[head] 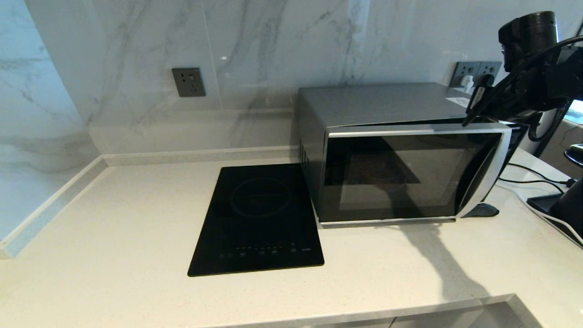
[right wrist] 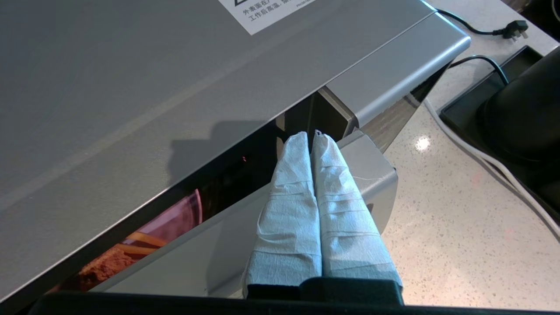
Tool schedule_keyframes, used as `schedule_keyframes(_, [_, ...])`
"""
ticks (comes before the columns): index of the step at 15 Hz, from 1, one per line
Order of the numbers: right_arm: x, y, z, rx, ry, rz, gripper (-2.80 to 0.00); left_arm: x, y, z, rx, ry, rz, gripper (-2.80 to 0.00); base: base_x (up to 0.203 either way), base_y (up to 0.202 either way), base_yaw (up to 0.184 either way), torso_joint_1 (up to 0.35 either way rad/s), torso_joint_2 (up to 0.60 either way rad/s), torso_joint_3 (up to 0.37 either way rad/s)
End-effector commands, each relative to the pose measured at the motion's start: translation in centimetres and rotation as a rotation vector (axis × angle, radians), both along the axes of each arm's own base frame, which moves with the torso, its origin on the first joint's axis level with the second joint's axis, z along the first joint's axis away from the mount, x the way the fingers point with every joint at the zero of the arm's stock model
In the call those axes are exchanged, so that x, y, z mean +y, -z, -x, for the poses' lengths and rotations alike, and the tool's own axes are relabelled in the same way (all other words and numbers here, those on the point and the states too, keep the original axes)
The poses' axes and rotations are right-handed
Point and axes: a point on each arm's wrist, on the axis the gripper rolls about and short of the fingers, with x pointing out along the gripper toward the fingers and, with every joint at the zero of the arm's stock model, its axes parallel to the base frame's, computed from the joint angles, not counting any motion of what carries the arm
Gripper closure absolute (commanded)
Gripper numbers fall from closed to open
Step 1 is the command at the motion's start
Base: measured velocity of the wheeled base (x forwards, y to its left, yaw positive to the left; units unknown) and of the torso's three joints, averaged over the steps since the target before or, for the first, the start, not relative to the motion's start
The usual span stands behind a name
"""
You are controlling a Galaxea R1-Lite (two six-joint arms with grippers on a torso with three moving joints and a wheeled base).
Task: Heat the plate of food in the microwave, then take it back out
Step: Open the microwave oven
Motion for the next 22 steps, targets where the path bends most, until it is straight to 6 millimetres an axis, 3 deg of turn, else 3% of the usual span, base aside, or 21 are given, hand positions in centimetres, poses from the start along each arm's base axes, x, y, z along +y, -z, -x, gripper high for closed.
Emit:
schedule_keyframes(1, [-0.4,0.4,-0.3,0.013,0.001,-0.007,0.0,0.0,0.0,0.0,0.001,-0.001,0.001,0.0,0.0,0.0,0.0,0.0,0.0,0.0])
schedule_keyframes(8, [-0.7,0.7,0.0,0.039,-0.021,-0.022,0.0,0.0,0.0,0.0,0.001,-0.001,0.001,0.0,0.0,0.0,0.0,0.0,0.0,0.0])
schedule_keyframes(15, [-0.9,1.0,5.0,0.138,-0.065,-0.046,0.0,0.0,0.0,0.0,0.001,-0.001,0.001,0.0,0.0,0.0,0.0,0.0,0.0,0.0])
schedule_keyframes(18, [-1.0,0.3,8.2,0.14,-0.095,-0.062,0.0,0.0,0.0,0.0,0.001,-0.001,0.001,0.0,0.0,0.0,0.0,0.0,0.0,0.0])
schedule_keyframes(22, [-0.8,-2.2,15.7,0.14,-0.182,-0.137,0.0,0.0,0.0,0.0,0.001,-0.001,0.001,0.0,0.0,0.0,0.0,0.0,0.0,0.0])
